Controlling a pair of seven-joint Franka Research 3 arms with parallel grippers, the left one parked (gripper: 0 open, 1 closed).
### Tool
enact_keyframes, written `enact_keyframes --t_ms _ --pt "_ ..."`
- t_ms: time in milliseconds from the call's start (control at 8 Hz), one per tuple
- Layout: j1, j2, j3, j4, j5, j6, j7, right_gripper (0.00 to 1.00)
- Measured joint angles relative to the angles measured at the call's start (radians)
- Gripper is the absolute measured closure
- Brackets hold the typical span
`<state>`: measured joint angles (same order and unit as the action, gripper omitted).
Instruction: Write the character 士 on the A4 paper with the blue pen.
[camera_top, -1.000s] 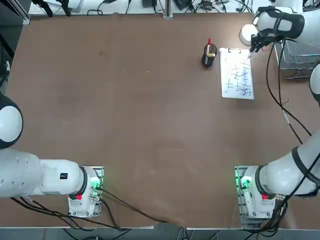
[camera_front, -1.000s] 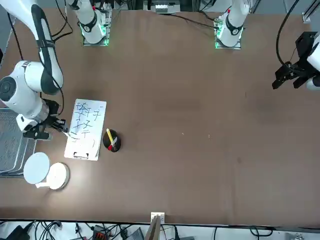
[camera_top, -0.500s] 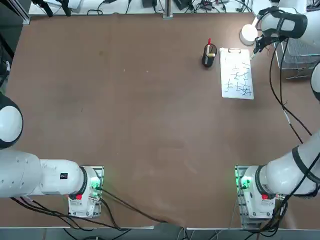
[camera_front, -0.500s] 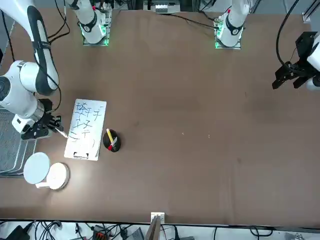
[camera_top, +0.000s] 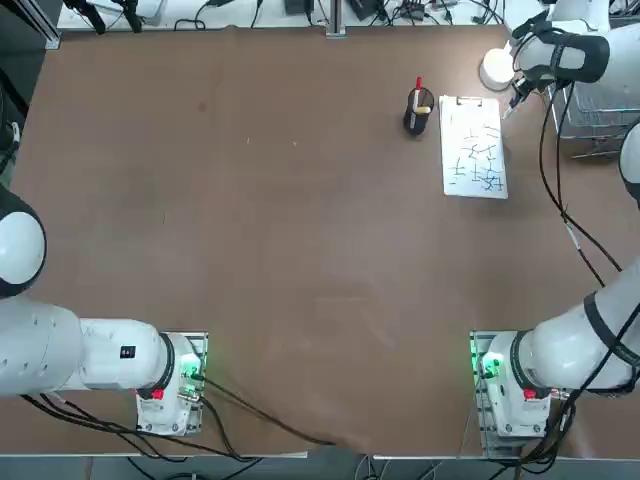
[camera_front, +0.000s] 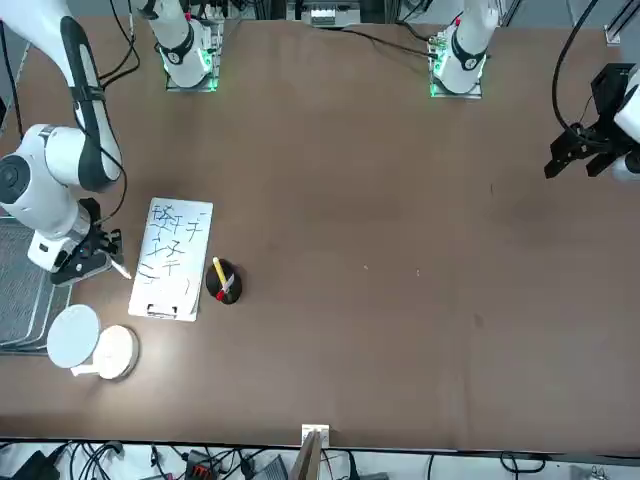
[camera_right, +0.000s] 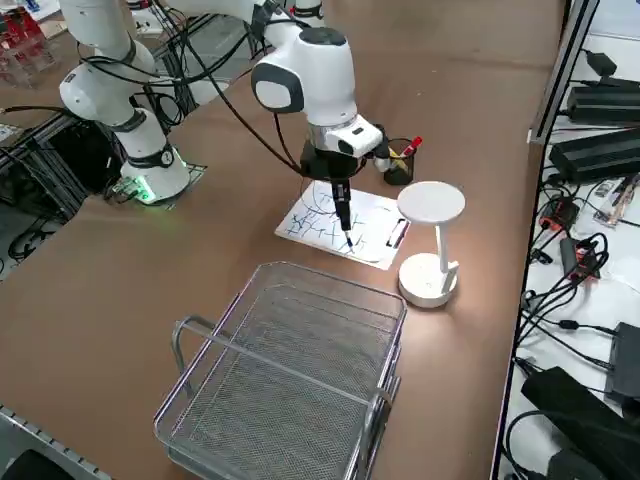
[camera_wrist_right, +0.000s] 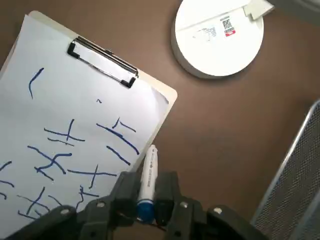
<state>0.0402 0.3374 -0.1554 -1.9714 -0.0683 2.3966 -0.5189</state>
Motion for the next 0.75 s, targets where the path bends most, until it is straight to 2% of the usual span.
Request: enact_keyframes --t_ms 750 --pt "0.002 0.002 0.012 0.000 -0.012 0.021 -0.243 0.79"
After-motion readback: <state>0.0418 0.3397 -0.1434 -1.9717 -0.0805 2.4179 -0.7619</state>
